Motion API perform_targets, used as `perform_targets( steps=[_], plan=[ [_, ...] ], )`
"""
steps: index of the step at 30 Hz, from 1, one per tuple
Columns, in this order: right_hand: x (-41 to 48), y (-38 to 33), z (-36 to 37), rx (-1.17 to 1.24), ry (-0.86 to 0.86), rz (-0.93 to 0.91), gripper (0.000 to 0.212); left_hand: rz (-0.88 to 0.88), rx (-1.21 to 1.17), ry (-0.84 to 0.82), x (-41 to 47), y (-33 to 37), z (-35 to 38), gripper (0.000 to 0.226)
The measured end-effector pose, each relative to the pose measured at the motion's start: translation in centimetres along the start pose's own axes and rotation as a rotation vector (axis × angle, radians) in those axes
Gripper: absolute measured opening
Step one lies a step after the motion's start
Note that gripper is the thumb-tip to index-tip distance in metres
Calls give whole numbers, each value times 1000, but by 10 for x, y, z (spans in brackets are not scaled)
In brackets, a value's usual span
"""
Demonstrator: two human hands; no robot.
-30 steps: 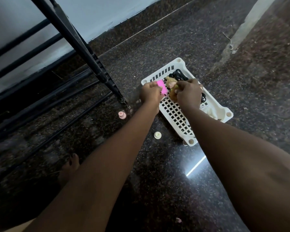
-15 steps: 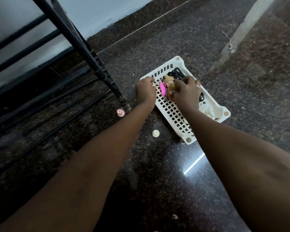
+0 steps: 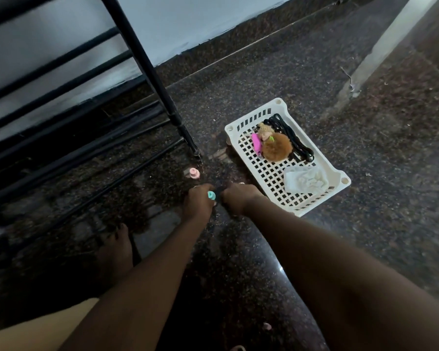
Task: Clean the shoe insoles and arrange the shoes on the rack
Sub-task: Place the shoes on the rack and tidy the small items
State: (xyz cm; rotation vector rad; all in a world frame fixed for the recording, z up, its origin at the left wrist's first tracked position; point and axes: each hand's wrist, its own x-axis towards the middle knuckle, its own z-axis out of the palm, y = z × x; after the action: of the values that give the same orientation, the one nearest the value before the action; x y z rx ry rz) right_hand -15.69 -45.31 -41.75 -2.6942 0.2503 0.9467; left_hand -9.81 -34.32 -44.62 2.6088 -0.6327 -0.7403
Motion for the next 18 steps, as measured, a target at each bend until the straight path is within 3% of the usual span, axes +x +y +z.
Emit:
perform_targets(
  steps=[4,9,15,18],
  plan=[
    [6,3,-16,36,-22,-59,27,42,19,39,1,12,-3,12],
    [-7,27,-46,80,196,-44,19,115,-89,167,9,44,-13,21],
    [-19,34,-11,-91,87,-99,37,99,-96,120,8,56,-8,34],
    [-20,31,2,-106,33,-88,27,101,-118,124,6,58,-5,34]
  ],
)
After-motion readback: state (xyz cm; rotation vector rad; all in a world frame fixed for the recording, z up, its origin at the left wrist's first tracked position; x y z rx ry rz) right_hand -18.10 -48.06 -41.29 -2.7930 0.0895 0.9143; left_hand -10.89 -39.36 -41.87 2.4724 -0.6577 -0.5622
